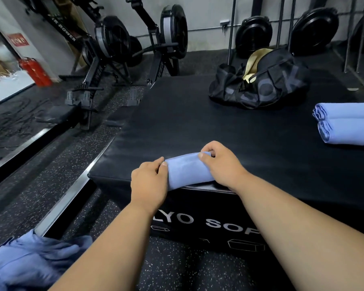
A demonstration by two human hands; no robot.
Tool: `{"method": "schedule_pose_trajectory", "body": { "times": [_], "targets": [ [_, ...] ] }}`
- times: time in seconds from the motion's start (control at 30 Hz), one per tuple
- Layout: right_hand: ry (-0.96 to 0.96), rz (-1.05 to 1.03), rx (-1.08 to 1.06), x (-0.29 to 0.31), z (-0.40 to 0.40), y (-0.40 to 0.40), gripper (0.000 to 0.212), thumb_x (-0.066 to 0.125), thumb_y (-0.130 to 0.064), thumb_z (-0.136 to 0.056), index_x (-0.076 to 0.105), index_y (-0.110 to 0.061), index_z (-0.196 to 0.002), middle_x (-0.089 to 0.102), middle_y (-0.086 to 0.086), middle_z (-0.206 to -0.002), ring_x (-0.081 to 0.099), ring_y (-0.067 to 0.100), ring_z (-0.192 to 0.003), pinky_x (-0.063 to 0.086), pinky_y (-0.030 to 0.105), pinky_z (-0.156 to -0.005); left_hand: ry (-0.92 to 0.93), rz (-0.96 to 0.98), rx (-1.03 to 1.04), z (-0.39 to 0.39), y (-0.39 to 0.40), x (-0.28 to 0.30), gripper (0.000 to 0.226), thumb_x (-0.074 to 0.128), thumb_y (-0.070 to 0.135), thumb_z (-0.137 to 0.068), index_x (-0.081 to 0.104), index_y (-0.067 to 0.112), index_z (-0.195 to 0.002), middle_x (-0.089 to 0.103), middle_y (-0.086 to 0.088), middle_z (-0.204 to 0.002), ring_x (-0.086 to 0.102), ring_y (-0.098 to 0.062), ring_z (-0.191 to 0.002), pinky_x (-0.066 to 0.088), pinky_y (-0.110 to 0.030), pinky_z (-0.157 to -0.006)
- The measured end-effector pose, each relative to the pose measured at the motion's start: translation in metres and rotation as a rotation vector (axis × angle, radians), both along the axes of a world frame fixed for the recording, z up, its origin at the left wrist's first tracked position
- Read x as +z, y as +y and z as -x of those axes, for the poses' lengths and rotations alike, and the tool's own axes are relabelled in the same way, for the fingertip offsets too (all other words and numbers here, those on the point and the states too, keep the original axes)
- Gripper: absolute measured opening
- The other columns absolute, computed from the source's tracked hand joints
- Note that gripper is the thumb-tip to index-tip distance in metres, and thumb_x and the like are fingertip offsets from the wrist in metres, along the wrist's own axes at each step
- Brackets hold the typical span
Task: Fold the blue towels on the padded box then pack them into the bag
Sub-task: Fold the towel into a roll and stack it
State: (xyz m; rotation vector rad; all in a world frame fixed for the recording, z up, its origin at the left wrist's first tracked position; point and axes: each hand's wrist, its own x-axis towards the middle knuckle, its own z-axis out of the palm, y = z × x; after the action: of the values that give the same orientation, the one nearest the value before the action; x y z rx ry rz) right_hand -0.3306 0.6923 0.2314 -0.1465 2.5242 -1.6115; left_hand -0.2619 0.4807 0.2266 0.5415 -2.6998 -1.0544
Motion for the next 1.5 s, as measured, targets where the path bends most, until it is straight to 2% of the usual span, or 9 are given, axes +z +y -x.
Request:
{"method": "schedule_pose_trajectory", "body": {
  "times": [0.23, 0.37, 0.43, 0.53, 0.7, 0.9, 1.03, 1.33, 1.5],
  "targets": [
    [0.034, 0.028, 0.009, 0.009, -0.002, 0.058, 0.015, 0.067, -0.031, -0.098, 0.062, -0.035, -0.112, 0.066, -0.010, -0.093, 0.057, 0.005, -0.080, 0.040, 0.023, -0.072, -0.015, -0.103, 0.040, 0.003, 0.051, 0.002, 0.064, 0.051, 0.061, -0.098, 0.046, 0.031, -0.155, 0.060, 0.008, -0.145, 0.058, -0.016, -0.131, 0.045, -0.037, -0.108],
    [0.039, -0.002, -0.051, 0.012, -0.001, 0.106, 0.013, 0.067, -0.031, -0.098, 0.064, -0.036, -0.110, 0.066, -0.011, -0.092, 0.059, 0.004, -0.082, 0.041, 0.021, -0.071, -0.014, -0.145, -0.009, 0.005, 0.095, 0.006, 0.065, 0.058, 0.064, -0.095, 0.045, 0.035, -0.151, 0.070, 0.015, -0.103, 0.066, -0.003, -0.094, 0.049, -0.028, -0.082],
    [0.044, 0.020, -0.122, 0.013, 0.001, 0.133, 0.013, 0.068, -0.030, -0.097, 0.065, -0.036, -0.109, 0.067, -0.013, -0.094, 0.060, 0.004, -0.085, 0.041, 0.020, -0.072, -0.014, -0.163, -0.069, 0.008, 0.117, 0.004, 0.068, 0.061, 0.067, -0.089, 0.044, 0.040, -0.149, 0.071, 0.014, -0.094, 0.071, -0.007, -0.084, 0.056, -0.034, -0.082],
    [0.054, 0.025, -0.196, 0.014, 0.003, 0.172, 0.015, 0.069, -0.029, -0.097, 0.066, -0.035, -0.111, 0.067, -0.013, -0.095, 0.060, 0.003, -0.085, 0.041, 0.018, -0.072, -0.025, -0.217, -0.165, 0.016, 0.154, 0.004, 0.059, 0.063, 0.059, -0.093, 0.041, 0.048, -0.147, 0.071, 0.019, -0.095, 0.072, -0.009, -0.083, 0.059, -0.038, -0.085],
    [0.086, 0.039, -0.308, 0.014, 0.003, 0.228, 0.018, 0.068, -0.027, -0.096, 0.068, -0.035, -0.112, 0.067, -0.014, -0.102, 0.061, -0.001, -0.095, 0.040, 0.012, -0.075, 0.031, -0.222, -0.300, 0.028, 0.217, 0.008, 0.046, 0.063, 0.045, -0.101, 0.045, 0.049, -0.143, 0.070, 0.022, -0.108, 0.065, 0.003, -0.099, 0.048, -0.018, -0.084],
    [0.167, -0.019, -0.484, 0.012, 0.001, 0.296, 0.011, 0.070, -0.026, -0.094, 0.071, -0.032, -0.103, 0.069, -0.022, -0.102, 0.061, -0.006, -0.096, 0.040, 0.005, -0.075, 0.041, -0.229, -0.423, 0.042, 0.283, 0.001, 0.022, 0.068, 0.047, -0.096, 0.061, 0.048, -0.117, 0.072, 0.023, -0.096, 0.069, -0.001, -0.088, 0.056, -0.032, -0.086],
    [0.173, -0.095, -0.626, 0.008, 0.000, 0.336, 0.015, 0.067, -0.022, -0.093, 0.072, -0.030, -0.104, 0.069, -0.017, -0.098, 0.063, 0.011, -0.091, 0.045, 0.026, -0.079, 0.027, -0.197, -0.559, 0.053, 0.323, -0.005, 0.035, 0.074, 0.045, -0.091, 0.067, 0.044, -0.125, 0.073, 0.023, -0.110, 0.067, 0.001, -0.102, 0.055, -0.032, -0.097],
    [0.386, -0.411, -0.748, -0.001, 0.004, 0.372, 0.020, 0.065, -0.024, -0.094, 0.072, -0.023, -0.112, 0.067, 0.003, -0.120, 0.059, 0.032, -0.111, 0.049, 0.044, -0.098, 0.096, 0.018, -0.657, 0.067, 0.372, -0.008, 0.051, 0.073, 0.047, -0.092, 0.064, 0.037, -0.141, 0.068, 0.020, -0.125, 0.061, 0.000, -0.115, 0.046, -0.021, -0.101],
    [0.477, -0.563, -0.528, -0.006, 0.004, 0.351, 0.040, 0.056, -0.038, -0.093, 0.070, -0.024, -0.128, 0.057, 0.011, -0.146, 0.053, 0.036, -0.130, 0.042, 0.052, -0.110, 0.121, 0.079, -0.667, 0.069, 0.374, -0.011, 0.051, 0.069, 0.049, -0.094, 0.063, 0.034, -0.142, 0.068, 0.020, -0.125, 0.059, 0.000, -0.113, 0.044, -0.018, -0.098]
  ]
}}
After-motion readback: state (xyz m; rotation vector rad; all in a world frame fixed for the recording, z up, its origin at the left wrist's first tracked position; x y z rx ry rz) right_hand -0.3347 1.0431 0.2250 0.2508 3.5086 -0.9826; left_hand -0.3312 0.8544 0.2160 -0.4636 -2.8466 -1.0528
